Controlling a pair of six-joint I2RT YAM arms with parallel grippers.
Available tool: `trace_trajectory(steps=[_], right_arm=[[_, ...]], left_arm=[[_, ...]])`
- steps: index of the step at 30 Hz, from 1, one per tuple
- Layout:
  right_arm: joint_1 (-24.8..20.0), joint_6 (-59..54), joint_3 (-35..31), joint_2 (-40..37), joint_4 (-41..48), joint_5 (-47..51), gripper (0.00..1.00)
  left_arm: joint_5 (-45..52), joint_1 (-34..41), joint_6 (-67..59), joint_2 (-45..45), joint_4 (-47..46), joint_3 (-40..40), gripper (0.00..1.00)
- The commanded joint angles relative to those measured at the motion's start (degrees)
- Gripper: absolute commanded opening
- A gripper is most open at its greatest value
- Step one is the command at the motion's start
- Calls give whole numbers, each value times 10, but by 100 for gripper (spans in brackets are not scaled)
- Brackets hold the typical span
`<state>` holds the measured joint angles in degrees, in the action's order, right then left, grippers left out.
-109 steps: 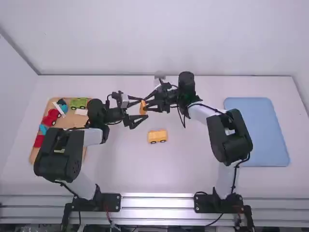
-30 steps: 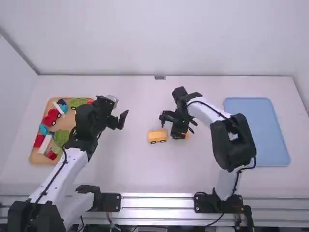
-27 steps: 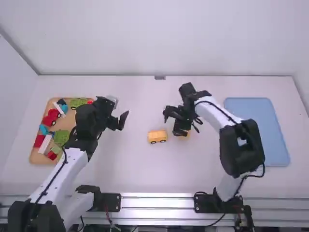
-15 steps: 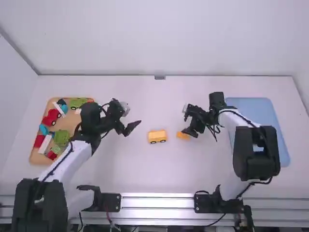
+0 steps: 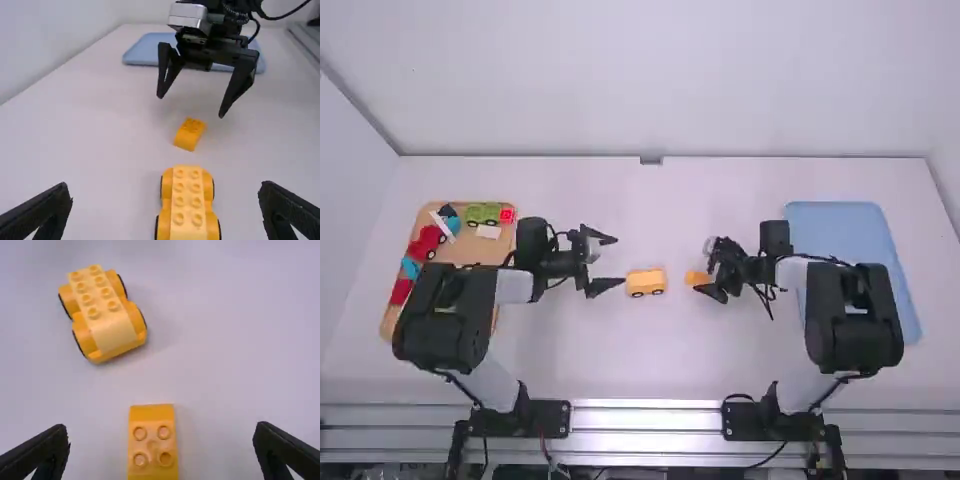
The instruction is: Assemble lego blocks to make yellow taxi
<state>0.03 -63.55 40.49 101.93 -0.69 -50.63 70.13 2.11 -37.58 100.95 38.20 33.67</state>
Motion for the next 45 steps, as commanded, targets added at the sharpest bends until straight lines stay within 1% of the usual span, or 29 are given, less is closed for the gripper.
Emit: trace_trajectory(steps=[1,4,6,7,9,11,15,18,19,20,21,24,28,29,31,32,33,35,36,39,41,43,45], right_arm=[[-11,-9,-27,17,-30,-49,99],[-17,-8,-42,41,-71,-64,100],[-21,-8,-42,57,-84,-66,98],[-24,-8,-40,77,-98,-72,96],[-28,-10,-33,97,-110,-90,95],[-37,-34,-17,126,-108,-119,90],[-48,-44,-1,156,-110,-124,81],[-49,-45,5,170,-110,-123,72],[-49,-55,7,176,-110,-124,62],[-49,-61,8,178,-109,-124,59],[-49,-64,8,180,-109,-124,55],[-49,-70,7,184,-109,-126,48],[-49,-70,6,184,-109,-125,36],[-49,-70,5,184,-108,-127,30],[-49,-70,4,184,-109,-138,24],[-49,-70,4,184,-109,-142,23],[-49,-70,4,183,-109,-155,20],[-49,-70,4,179,-108,-172,19],[-49,-70,4,178,-107,-174,19],[-49,-36,3,151,-105,-174,18],[-47,-23,3,135,-103,-166,18],[-39,-26,3,116,-90,-158,18],[-26,-49,3,86,-58,-149,17]], left_arm=[[59,2,-13,29,19,-3,99],[59,4,-12,40,28,-3,99],[59,9,-12,40,28,-3,99],[59,14,-12,40,33,-3,99],[58,20,-12,40,39,-3,99],[53,32,-12,40,49,-3,99],[52,52,-12,40,65,-3,99],[30,64,3,40,76,-3,99],[7,70,21,40,79,-3,99],[-1,72,25,40,80,-3,99],[-5,74,28,40,80,-3,99],[-1,78,28,40,78,-3,99],[-6,75,39,40,71,-3,99],[-6,78,38,40,63,-3,99],[-12,82,16,40,31,-3,99],[-16,83,11,40,24,-3,99],[-40,90,-12,41,-5,-3,99],[-81,103,-44,44,-32,-3,99],[-87,105,-47,45,-35,-3,99],[-156,120,-55,47,-45,-3,99],[-183,126,-56,47,-46,-3,99],[-204,129,-56,49,-46,-3,99],[-233,128,-56,54,-46,-3,99]])
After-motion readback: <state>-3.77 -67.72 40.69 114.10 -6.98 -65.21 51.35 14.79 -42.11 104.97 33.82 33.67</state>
